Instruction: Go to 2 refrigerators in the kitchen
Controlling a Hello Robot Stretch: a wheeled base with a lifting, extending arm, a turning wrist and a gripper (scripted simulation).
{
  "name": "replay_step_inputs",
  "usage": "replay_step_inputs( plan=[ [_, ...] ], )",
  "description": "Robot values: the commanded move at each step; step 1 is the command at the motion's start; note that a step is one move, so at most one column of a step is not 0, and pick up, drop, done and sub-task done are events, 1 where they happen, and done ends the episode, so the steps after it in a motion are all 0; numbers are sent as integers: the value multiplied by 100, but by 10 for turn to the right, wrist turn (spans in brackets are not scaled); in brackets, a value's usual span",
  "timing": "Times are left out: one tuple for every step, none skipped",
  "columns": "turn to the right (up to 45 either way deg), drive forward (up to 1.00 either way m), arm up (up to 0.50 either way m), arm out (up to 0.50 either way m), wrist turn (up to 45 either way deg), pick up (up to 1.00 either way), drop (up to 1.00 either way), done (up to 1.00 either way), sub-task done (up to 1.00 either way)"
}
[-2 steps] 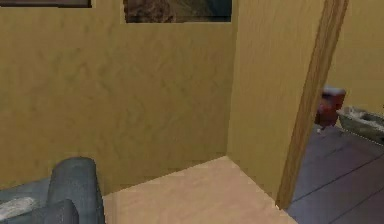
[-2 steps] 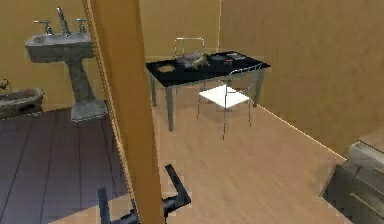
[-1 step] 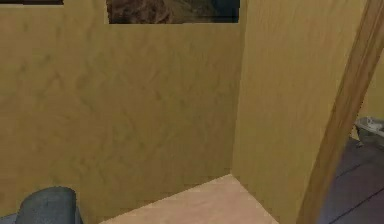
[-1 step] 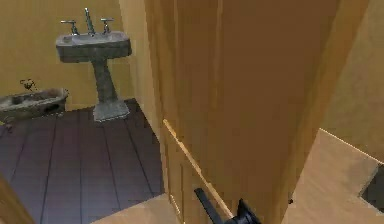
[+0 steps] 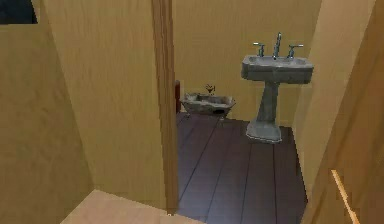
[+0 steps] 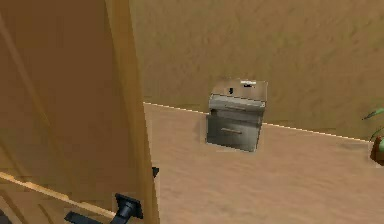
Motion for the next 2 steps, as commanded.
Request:
replay_step_inputs(
  plan=[
    [90, 0, 0, 0, 0, 0, 0, 0, 0],
    [0, 100, 0, 0, 0, 0, 0, 0, 0]
  ],
)
